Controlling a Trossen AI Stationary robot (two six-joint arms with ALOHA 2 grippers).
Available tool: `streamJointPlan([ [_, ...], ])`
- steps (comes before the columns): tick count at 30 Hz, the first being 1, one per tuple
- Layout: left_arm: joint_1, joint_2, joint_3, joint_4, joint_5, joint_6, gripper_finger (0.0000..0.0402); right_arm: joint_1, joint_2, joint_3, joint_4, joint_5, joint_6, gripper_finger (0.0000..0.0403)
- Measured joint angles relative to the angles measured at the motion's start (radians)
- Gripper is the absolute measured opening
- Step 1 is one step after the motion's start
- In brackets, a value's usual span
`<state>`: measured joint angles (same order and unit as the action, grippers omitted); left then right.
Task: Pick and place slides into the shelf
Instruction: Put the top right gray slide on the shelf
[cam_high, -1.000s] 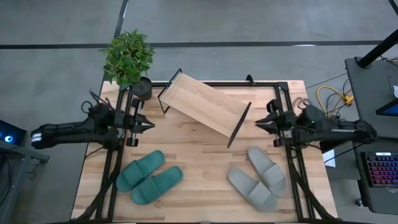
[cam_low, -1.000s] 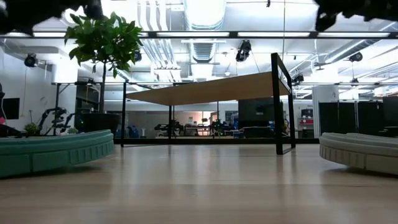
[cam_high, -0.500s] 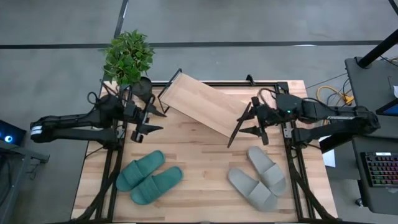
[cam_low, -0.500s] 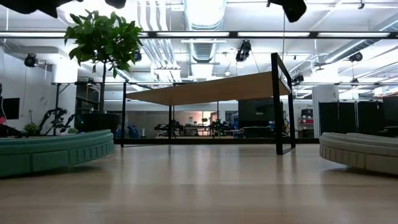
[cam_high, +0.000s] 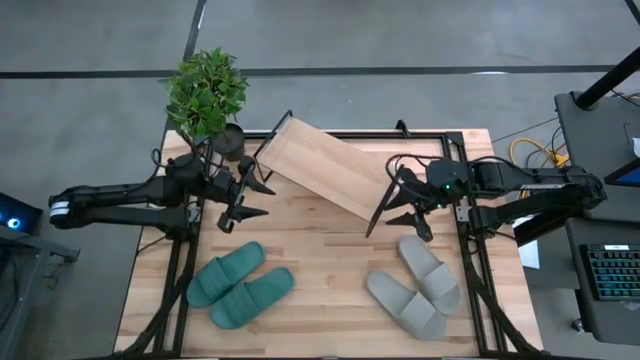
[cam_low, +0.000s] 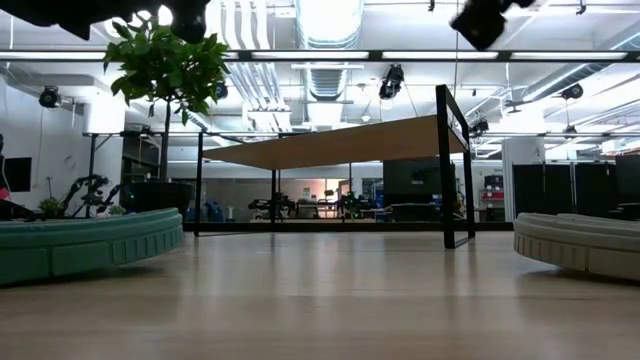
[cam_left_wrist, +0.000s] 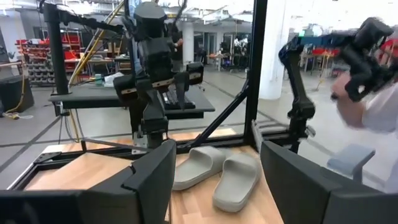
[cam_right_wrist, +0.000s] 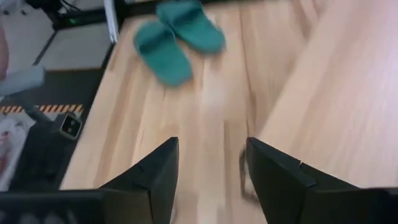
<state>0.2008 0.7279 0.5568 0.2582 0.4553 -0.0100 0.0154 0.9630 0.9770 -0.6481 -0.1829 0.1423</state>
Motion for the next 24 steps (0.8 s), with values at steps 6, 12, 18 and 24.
streamJointPlan([
  [6, 0.000, 0.034, -0.001, -0.013, 0.000, 0.016, 0.0221, 0.000, -0.006, 0.023, -0.244, -0.001, 0.084, 0.0176],
  [12, 0.000, 0.078, -0.001, -0.015, 0.000, 0.016, 0.0221, 0.000, 0.003, 0.019, -0.341, -0.039, 0.128, 0.0177],
  [18, 0.000, 0.101, -0.001, -0.015, 0.000, 0.016, 0.0221, 0.000, 0.002, 0.018, -0.439, -0.177, 0.125, 0.0176],
  [24, 0.000, 0.119, -0.001, -0.015, 0.000, 0.016, 0.0221, 0.019, 0.002, 0.007, -0.545, -0.223, 0.077, 0.0177],
])
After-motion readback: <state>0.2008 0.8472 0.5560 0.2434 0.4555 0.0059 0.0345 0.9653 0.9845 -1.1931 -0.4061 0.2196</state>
